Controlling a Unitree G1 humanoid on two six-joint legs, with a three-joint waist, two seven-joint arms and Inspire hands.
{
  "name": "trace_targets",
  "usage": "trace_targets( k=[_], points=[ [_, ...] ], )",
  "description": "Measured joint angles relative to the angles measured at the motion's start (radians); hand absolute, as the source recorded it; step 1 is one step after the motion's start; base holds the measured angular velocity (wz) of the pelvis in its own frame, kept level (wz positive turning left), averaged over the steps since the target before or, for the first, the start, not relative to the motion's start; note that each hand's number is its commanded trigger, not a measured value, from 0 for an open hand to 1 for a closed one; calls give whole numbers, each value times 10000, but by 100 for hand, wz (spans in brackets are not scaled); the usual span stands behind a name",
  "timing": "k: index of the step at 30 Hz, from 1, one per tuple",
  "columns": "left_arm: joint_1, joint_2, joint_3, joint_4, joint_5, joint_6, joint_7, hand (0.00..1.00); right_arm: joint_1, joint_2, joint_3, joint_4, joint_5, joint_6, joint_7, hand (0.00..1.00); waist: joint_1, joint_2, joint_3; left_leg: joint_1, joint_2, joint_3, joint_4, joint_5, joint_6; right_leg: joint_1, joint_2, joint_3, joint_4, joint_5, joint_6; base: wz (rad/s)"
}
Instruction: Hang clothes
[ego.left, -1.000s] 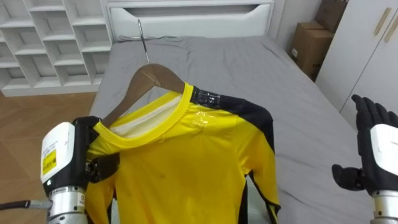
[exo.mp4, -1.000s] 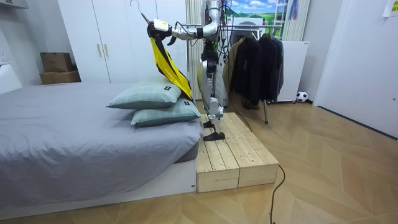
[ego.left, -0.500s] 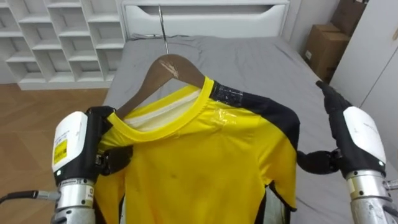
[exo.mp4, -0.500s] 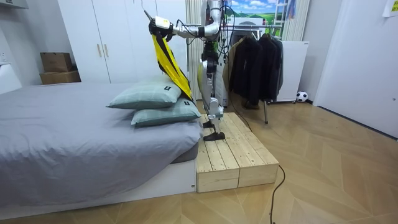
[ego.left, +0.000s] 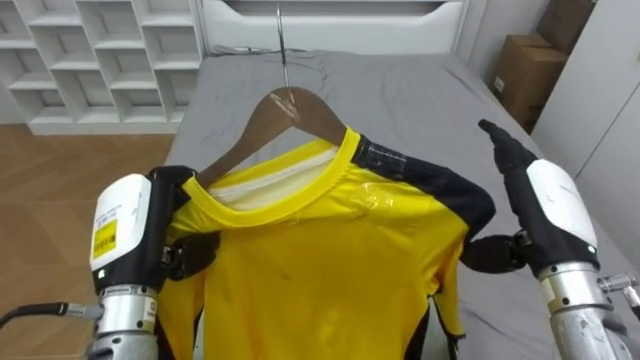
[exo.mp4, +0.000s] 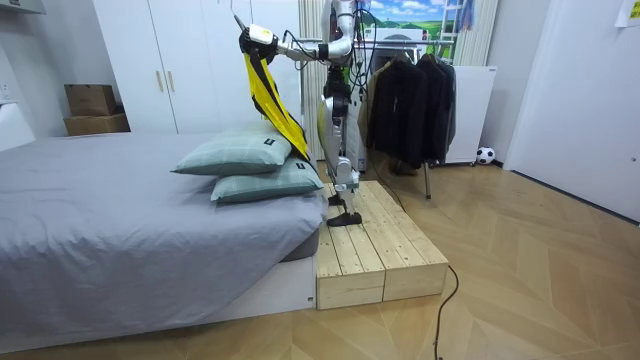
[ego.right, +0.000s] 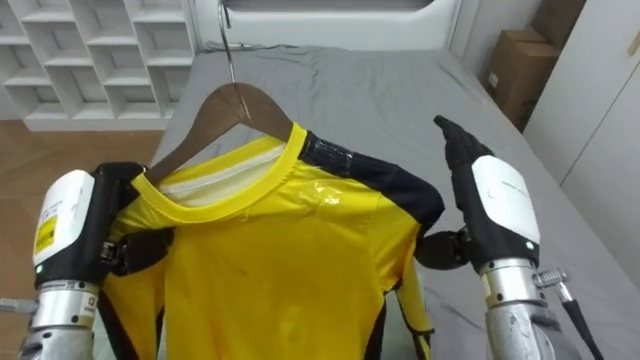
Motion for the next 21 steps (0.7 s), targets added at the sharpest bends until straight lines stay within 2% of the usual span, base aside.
trace_targets(
  k=[11,21],
  points=[
    [0,10,-350,-174,436,-16,3,100,-21,-28,82,-20,-642,-21,231,0,37,-9,-6,-86,0,-8,16,0,0,-23,-5,-21,10,0,0,0],
    [1,9,-368,-178,488,-82,4,100,-32,-93,105,-513,-1246,-17,553,0,29,-123,-38,-85,-3,-8,18,0,0,-23,-8,-20,8,0,0,0]
  ],
)
